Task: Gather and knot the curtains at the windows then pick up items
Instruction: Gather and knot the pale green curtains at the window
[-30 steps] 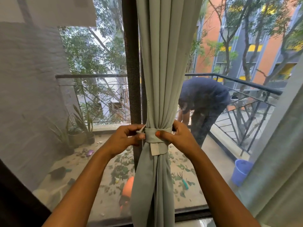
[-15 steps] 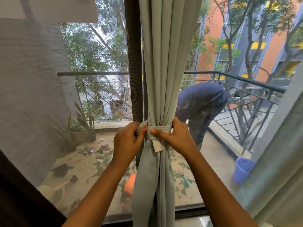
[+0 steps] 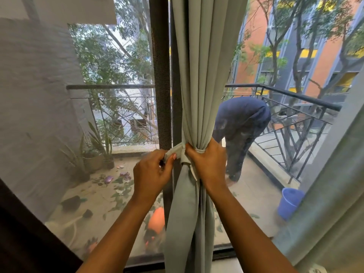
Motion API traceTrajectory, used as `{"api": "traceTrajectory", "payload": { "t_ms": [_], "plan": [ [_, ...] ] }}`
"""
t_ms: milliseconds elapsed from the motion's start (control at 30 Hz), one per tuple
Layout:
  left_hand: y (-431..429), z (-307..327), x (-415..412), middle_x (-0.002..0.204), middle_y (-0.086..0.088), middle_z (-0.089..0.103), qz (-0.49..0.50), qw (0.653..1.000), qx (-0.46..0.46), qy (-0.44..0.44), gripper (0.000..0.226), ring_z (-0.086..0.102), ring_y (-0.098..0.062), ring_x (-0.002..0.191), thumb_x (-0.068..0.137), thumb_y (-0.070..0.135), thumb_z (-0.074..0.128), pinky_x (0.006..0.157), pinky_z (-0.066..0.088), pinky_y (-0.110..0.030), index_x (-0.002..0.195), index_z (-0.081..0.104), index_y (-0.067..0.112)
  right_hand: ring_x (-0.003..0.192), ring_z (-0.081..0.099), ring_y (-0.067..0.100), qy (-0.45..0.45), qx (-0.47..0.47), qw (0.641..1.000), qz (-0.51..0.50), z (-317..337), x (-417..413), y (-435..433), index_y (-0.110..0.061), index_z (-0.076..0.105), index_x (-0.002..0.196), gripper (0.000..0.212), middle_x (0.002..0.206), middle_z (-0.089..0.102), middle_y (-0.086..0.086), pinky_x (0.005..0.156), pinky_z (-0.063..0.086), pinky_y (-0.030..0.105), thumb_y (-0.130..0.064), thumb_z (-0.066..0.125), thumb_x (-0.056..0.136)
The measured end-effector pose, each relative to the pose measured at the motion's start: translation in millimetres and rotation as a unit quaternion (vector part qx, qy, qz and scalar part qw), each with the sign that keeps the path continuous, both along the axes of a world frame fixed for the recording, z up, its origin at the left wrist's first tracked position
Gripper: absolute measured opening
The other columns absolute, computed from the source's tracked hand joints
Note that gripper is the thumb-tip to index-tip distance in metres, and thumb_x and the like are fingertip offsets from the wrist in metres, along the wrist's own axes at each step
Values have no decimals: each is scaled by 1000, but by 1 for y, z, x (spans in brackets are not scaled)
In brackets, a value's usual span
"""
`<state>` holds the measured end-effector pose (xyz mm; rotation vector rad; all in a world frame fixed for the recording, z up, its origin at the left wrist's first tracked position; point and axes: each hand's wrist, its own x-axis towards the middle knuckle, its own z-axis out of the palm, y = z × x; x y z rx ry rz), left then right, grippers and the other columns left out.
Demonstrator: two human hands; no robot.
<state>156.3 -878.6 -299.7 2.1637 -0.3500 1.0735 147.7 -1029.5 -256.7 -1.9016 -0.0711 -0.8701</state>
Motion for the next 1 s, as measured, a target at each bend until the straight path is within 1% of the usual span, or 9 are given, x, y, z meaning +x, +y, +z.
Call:
{"api": "traceTrajectory", "payload": {
  "t_ms": [133, 233, 333, 400, 500, 567, 667, 867, 1000],
  "plan": [
    [-18, -4, -16, 60, 1, 57, 5, 997, -71, -7, 36, 57, -17, 55, 90, 45, 55, 48, 47, -41, 67, 55, 17, 88, 60, 16, -17, -21, 999, -34, -4, -6, 12, -20, 55, 109, 40, 94, 62, -5, 73, 52, 32, -41, 70, 78],
    [-28, -6, -28, 69, 10, 66, -9, 989, -150, -4, 18, 63, -4, 63, 85, 44, 67, 57, 53, -32, 85, 67, 26, 97, 55, 22, 25, -75, 997, -25, -14, -5, 12, -18, 40, 117, 52, 106, 57, 4, 76, 48, 36, -55, 57, 84],
    [-34, -7, -37, 76, 15, 67, -33, 986, -165, -2, 18, 66, 0, 71, 81, 39, 73, 61, 54, -23, 95, 64, 32, 110, 52, 18, 72, -91, 990, 86, -22, -8, -3, -19, 27, 132, 67, 120, 51, 2, 90, 46, 34, -64, 43, 85],
    [-35, -6, -39, 79, 13, 69, -40, 989, -140, -9, 18, 65, 0, 72, 83, 41, 71, 61, 54, -26, 93, 67, 27, 117, 46, 1, 91, -106, 971, 196, -22, -14, -19, -23, 26, 138, 69, 129, 47, -6, 100, 39, 19, -67, 38, 86],
    [-34, -5, -36, 78, 13, 68, -47, 991, -123, -12, 15, 64, -1, 71, 84, 37, 72, 60, 53, -30, 89, 68, 23, 108, 38, -29, 156, -93, 928, 325, -9, -23, -45, -39, 21, 132, 51, 125, 37, -30, 89, 33, -2, -40, 51, 90],
    [-37, -5, -36, 77, 12, 68, -53, 991, -120, -9, 16, 64, -2, 70, 83, 36, 73, 60, 53, -30, 87, 68, 21, 107, 50, -19, 189, -54, 910, 366, -3, -21, -61, -36, 31, 130, 54, 121, 48, -27, 83, 43, 5, -20, 61, 88],
    [-40, -3, -37, 76, 12, 68, -57, 991, -119, -8, 19, 64, -2, 70, 82, 39, 73, 61, 53, -28, 85, 68, 21, 105, 59, -2, 195, -77, 917, 340, 4, -11, -71, -34, 50, 118, 48, 115, 61, -14, 83, 48, 13, -19, 73, 79],
    [-28, -4, -33, 74, 9, 64, -64, 990, -127, -21, 14, 62, -7, 70, 82, 33, 72, 60, 53, -36, 82, 66, 20, 84, 57, -15, 100, -91, 969, 207, 1, -6, -58, -20, 55, 109, 39, 95, 60, -17, 71, 43, 3, -18, 76, 76],
    [-26, -7, -34, 69, 7, 62, -67, 987, -144, -7, 21, 60, -10, 65, 82, 34, 71, 57, 50, -41, 75, 63, 17, 86, 61, 8, 48, -113, 987, 101, -12, -2, -39, -13, 59, 103, 37, 96, 66, -2, 75, 51, 22, -28, 76, 73]
  ]
}}
